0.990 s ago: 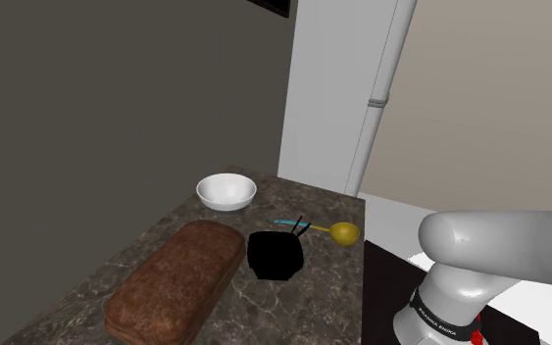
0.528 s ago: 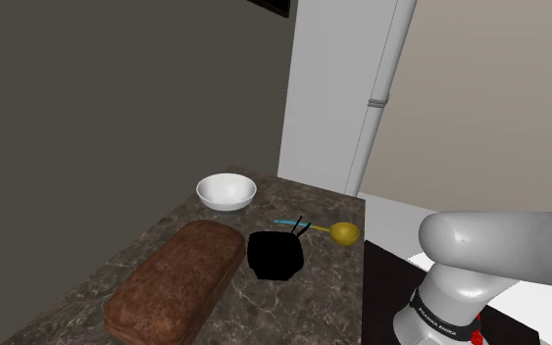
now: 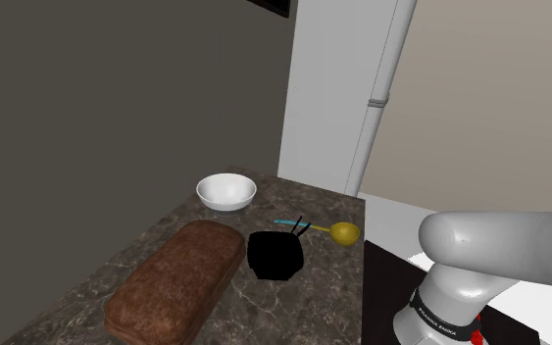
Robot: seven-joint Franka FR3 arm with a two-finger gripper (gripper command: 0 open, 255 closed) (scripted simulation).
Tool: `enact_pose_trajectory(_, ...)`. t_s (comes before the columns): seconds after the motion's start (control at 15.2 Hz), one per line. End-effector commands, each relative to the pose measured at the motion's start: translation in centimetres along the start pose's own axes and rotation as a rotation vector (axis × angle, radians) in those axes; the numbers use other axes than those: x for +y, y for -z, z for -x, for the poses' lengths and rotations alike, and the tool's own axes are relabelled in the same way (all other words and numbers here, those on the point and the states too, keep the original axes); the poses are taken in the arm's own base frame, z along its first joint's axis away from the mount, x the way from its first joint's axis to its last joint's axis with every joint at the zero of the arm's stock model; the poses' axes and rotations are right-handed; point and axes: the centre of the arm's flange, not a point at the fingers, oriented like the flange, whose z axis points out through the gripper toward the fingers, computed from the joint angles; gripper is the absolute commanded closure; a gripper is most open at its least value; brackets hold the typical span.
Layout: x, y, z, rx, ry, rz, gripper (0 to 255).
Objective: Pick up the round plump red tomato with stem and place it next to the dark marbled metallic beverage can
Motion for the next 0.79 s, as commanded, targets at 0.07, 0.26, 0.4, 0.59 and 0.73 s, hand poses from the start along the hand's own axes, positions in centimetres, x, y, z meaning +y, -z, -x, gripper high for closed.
enact_pose_trajectory(0.07,0.0,0.0,0.0,0.000,0.000,0.000,0)
enact_pose_trajectory(0.26,0.0,4.0,0.0,0.000,0.000,0.000,0)
enact_pose_trajectory(0.4,0.0,5.0,0.0,0.000,0.000,0.000,0)
enact_pose_trajectory(0.59,0.0,5.0,0.0,0.000,0.000,0.000,0)
enact_pose_trajectory(0.73,0.0,5.0,0.0,0.000,0.000,0.000,0)
